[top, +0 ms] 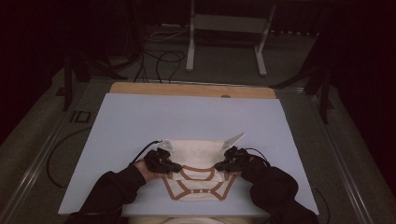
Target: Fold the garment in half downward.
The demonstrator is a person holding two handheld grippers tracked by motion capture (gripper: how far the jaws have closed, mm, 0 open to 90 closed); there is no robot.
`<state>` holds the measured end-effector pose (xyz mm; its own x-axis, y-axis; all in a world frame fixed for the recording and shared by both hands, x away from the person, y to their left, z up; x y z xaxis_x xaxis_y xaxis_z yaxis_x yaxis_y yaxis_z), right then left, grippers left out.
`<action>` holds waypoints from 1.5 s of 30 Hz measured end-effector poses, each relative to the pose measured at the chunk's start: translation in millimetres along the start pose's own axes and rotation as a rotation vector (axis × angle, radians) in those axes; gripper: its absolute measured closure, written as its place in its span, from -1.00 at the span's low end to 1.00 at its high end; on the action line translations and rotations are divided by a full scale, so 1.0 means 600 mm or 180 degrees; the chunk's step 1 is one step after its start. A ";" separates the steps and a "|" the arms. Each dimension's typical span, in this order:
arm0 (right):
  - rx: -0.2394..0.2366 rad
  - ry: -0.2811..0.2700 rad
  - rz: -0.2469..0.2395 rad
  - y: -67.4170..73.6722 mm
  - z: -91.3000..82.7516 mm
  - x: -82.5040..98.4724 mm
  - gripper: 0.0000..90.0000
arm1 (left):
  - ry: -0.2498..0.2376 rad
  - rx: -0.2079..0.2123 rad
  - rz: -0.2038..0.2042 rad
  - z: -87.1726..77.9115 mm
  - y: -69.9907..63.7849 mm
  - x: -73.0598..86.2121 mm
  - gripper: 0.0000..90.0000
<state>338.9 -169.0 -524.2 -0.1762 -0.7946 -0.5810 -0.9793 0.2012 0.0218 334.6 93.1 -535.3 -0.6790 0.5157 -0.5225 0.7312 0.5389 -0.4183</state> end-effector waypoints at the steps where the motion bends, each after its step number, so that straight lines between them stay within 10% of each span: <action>1: -0.0001 -0.0011 -0.0027 0.001 -0.001 0.000 0.99 | -0.0013 0.0010 0.0004 -0.001 -0.001 0.000 0.97; 21: 0.0050 -0.0346 -0.0413 0.074 -0.069 -0.015 0.99 | -0.0193 0.0255 0.0462 -0.051 -0.073 0.023 0.98; 45: -0.0294 -0.0290 -0.0417 0.140 -0.043 0.011 0.98 | 0.0063 0.0403 0.0696 -0.033 -0.101 0.078 0.95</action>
<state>252.9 -172.2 -505.2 -0.0408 -0.7545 -0.6551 -0.9990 0.0425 0.0132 257.2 97.7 -519.8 -0.5041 0.6244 -0.5966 0.8623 0.3261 -0.3874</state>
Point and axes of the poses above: each handheld gripper's, and its own axes: z roughly forward along the jaws, x roughly out of its underside, y roughly to its left, the point moved 3 cm from there along z, roughly forward along the jaws, and after that the axes turned 15 degrees about -z, right-handed, at the moved point
